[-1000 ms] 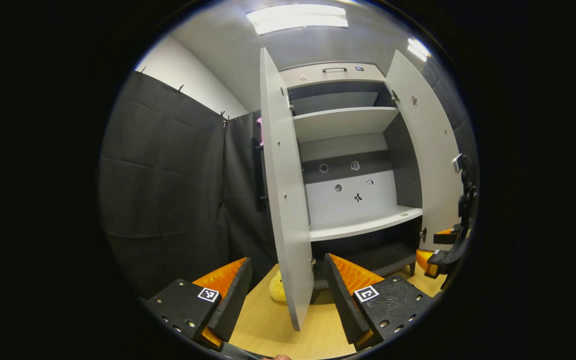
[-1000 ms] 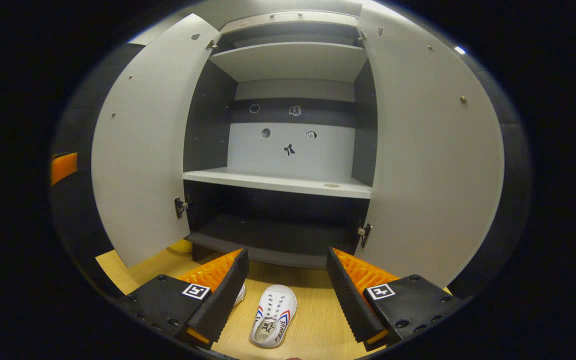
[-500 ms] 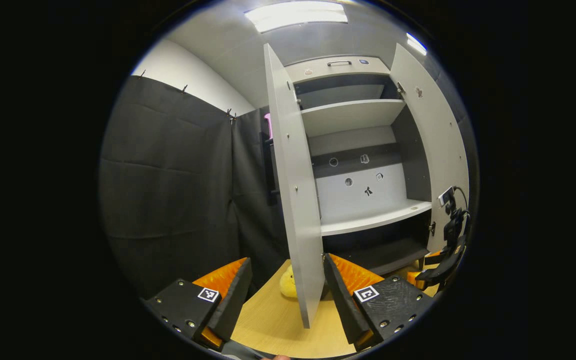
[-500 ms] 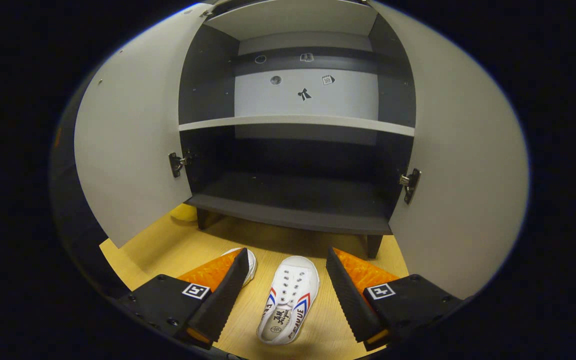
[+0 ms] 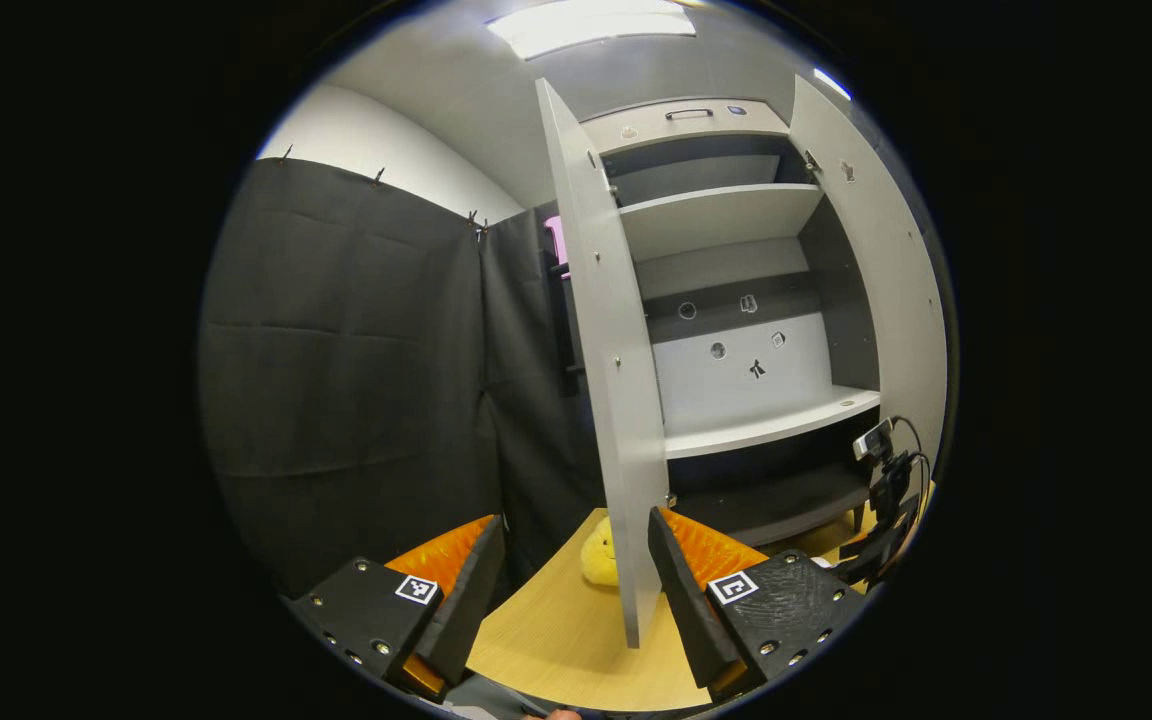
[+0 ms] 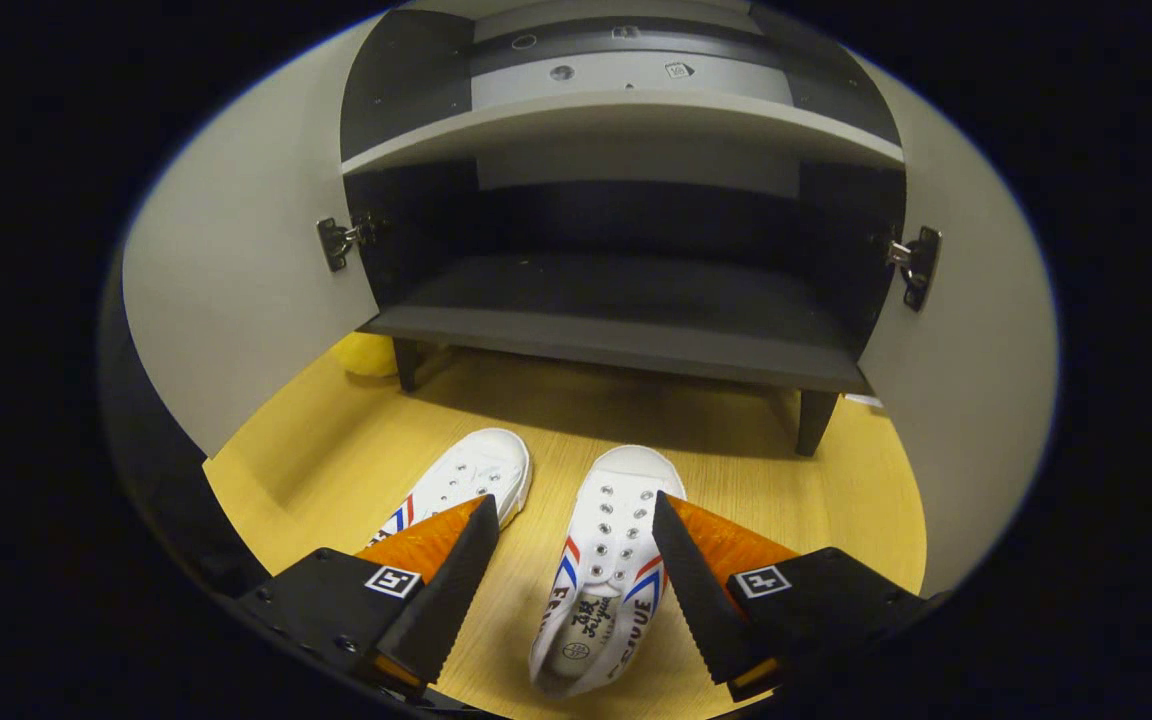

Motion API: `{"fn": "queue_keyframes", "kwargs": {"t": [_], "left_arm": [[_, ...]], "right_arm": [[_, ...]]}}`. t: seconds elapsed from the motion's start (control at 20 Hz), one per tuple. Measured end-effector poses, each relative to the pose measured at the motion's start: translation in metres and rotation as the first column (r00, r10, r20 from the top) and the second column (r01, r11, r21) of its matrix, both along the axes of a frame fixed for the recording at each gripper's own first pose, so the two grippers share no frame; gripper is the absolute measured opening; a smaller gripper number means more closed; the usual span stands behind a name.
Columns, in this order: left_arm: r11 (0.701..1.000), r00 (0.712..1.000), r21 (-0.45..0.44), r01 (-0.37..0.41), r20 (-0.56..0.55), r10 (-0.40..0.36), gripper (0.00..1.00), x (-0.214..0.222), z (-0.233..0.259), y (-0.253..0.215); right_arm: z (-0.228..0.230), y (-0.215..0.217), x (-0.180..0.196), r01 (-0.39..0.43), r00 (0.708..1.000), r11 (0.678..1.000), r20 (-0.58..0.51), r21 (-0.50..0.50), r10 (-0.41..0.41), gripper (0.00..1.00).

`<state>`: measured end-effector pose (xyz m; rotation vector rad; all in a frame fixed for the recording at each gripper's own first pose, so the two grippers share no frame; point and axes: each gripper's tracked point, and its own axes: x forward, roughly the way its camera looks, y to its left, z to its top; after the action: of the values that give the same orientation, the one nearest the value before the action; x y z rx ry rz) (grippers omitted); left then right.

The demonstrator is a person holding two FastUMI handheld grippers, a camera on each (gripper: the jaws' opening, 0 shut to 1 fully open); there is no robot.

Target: Grab one shoe with the right hand and put it into the shoe cabinet, grab the other shoe with the left hand and put it into the shoe cabinet; then close the right door with the right hand and the left door with the left hand.

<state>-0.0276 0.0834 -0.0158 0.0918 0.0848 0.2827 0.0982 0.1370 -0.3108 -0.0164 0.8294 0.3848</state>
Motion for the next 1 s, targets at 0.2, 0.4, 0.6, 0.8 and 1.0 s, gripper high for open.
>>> {"fn": "queue_keyframes", "kwargs": {"t": [0.2, 0.4, 0.6, 0.8, 1.0], "left_arm": [[1.000, 1.000, -0.004, -0.021, -0.008, 0.021, 0.79, -0.007, -0.003, 0.003], [0.999, 0.999, -0.001, -0.038, -0.019, 0.038, 0.79, -0.014, -0.006, 0.009], [0.999, 0.999, -0.003, -0.047, -0.025, 0.047, 0.79, -0.018, -0.008, 0.011], [0.999, 0.999, -0.002, -0.049, -0.016, 0.049, 0.79, -0.018, -0.005, 0.012], [0.999, 0.999, -0.007, -0.041, -0.010, 0.041, 0.79, -0.015, -0.004, 0.011]], "right_arm": [[-0.021, 0.006, -0.009, -0.025, 0.996, 1.000, -0.081, -0.007, 0.024, 0.97], [-0.043, 0.010, -0.018, -0.029, 0.985, 1.000, -0.171, -0.007, 0.027, 0.90], [-0.055, 0.015, -0.011, -0.007, 0.979, 1.000, -0.202, -0.014, 0.004, 0.87], [-0.068, 0.007, -0.006, 0.042, 0.973, 0.996, -0.221, -0.078, -0.058, 0.57], [-0.067, 0.000, -0.005, 0.037, 0.973, 0.994, -0.221, -0.106, -0.060, 0.36]]}}
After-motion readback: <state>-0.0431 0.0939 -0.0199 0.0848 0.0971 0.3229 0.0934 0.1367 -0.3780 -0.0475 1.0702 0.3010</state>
